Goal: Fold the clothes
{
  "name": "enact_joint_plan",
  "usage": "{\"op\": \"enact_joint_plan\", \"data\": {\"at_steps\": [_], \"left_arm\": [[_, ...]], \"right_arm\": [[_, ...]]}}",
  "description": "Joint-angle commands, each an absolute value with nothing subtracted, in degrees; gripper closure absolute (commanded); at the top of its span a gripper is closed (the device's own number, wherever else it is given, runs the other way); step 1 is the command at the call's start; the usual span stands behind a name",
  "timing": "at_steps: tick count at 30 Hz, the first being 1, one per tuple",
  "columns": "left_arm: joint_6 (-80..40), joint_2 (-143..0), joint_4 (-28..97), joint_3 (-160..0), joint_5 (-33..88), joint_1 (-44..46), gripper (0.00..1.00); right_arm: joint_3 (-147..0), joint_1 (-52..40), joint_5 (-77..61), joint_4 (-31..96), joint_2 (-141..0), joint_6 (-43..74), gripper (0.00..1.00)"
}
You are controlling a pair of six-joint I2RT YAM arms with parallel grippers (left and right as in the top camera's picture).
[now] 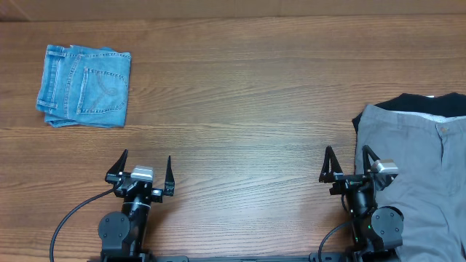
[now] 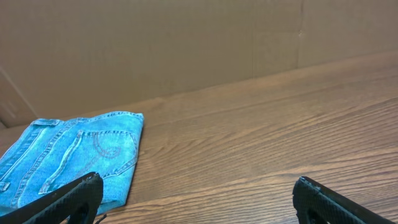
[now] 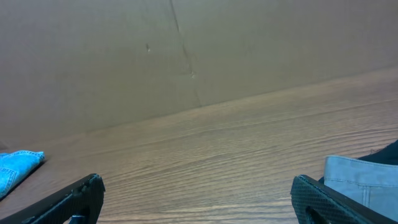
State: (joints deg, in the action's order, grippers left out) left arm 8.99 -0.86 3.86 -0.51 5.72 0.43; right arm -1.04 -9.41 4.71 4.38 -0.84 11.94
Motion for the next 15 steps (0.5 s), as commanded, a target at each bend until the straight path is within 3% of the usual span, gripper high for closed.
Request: {"op": "enact_joint_plan", "data": {"at_steps": [1, 15], "left_arm": [[9.02, -0.25, 3.86, -0.27, 5.06, 0.93, 0.00], [6.46, -0.25, 3.86, -0.27, 6.09, 0.93, 0.00]], "right_arm": [[-0.45, -9.23, 5.08, 4.14, -0.16, 11.94, 0.00], [-0.45, -9.26, 3.77, 3.97, -0.16, 11.99, 0.00]]}}
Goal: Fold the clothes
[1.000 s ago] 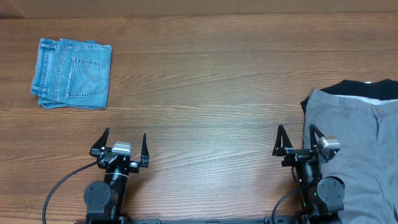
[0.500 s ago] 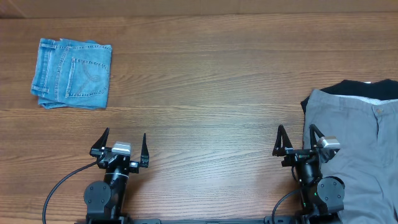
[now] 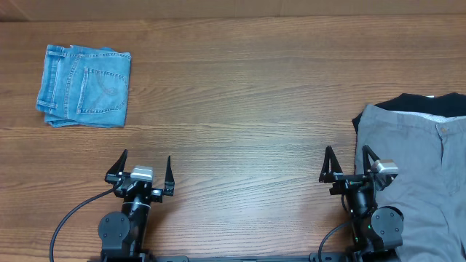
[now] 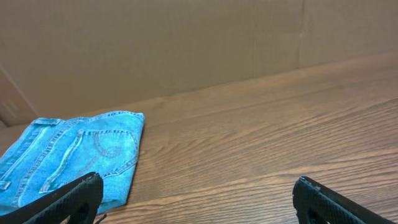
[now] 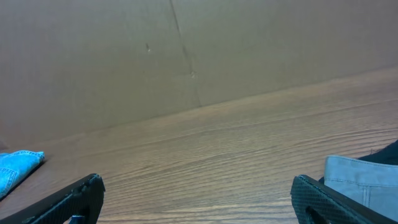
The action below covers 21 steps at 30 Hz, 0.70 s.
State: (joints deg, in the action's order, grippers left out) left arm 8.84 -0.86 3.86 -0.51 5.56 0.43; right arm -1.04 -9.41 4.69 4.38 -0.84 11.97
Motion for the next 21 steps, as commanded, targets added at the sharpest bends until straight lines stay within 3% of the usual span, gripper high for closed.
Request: {"op": "enact_joint_plan", "data": {"at_steps": [1, 5, 12, 21], "left_arm": [[5.37, -0.25, 3.79, -0.27, 6.42, 0.93, 0.00], [2.11, -0.25, 2.13, -0.58, 12.16, 0.93, 0.00], [2.15, -1.85, 7.53, -10.00, 9.56, 0.86, 0.00], [2.13, -24.69, 28.47, -34.63, 10.07, 0.89, 0.00]], "right_arm": [[-0.45, -9.26, 3.25, 3.90, -0.16, 12.01, 0.00], [-0.56, -9.26, -3.18, 3.88, -0.16, 12.29, 0.00], [-4.69, -9.26, -5.23, 8.47, -0.19, 13.93, 0.00], [-22.33, -9.26, -5.04, 24.40, -10.72, 13.89, 0.00]]}}
